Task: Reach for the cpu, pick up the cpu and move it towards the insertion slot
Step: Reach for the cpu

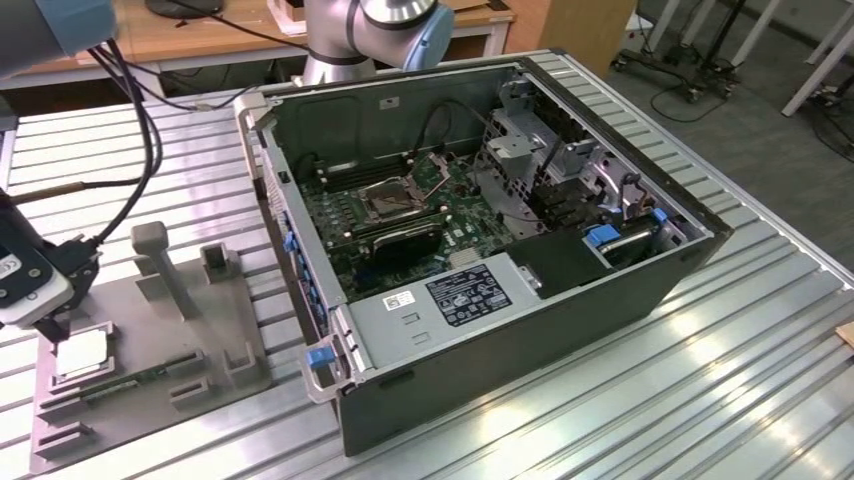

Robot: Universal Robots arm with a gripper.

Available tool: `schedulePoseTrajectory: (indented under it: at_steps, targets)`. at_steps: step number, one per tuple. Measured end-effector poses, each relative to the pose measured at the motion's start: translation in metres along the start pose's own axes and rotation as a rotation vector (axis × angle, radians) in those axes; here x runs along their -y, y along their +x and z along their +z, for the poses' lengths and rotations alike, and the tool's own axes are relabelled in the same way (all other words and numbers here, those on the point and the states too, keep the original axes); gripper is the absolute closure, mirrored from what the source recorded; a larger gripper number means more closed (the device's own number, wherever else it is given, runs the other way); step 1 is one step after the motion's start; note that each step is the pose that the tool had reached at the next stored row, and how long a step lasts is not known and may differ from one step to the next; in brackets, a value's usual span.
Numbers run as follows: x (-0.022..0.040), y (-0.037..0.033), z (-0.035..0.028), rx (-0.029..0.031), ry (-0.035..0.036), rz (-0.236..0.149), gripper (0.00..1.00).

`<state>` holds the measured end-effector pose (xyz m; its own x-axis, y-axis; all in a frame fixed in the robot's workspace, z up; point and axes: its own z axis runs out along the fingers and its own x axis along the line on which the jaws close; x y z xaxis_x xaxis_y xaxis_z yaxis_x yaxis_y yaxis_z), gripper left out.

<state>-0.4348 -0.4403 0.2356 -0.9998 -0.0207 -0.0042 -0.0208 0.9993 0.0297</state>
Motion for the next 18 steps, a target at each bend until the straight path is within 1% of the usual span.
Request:
schedulePoseTrajectory:
  at_steps: [4, 18]
  targets:
    - [0.0002, 0.0000, 0.0053, 0.0000, 0.0000, 0.000, 0.90]
    - [0.0002, 0.0001, 0.0071, -0.0002, 0.0001, 0.000, 0.90]
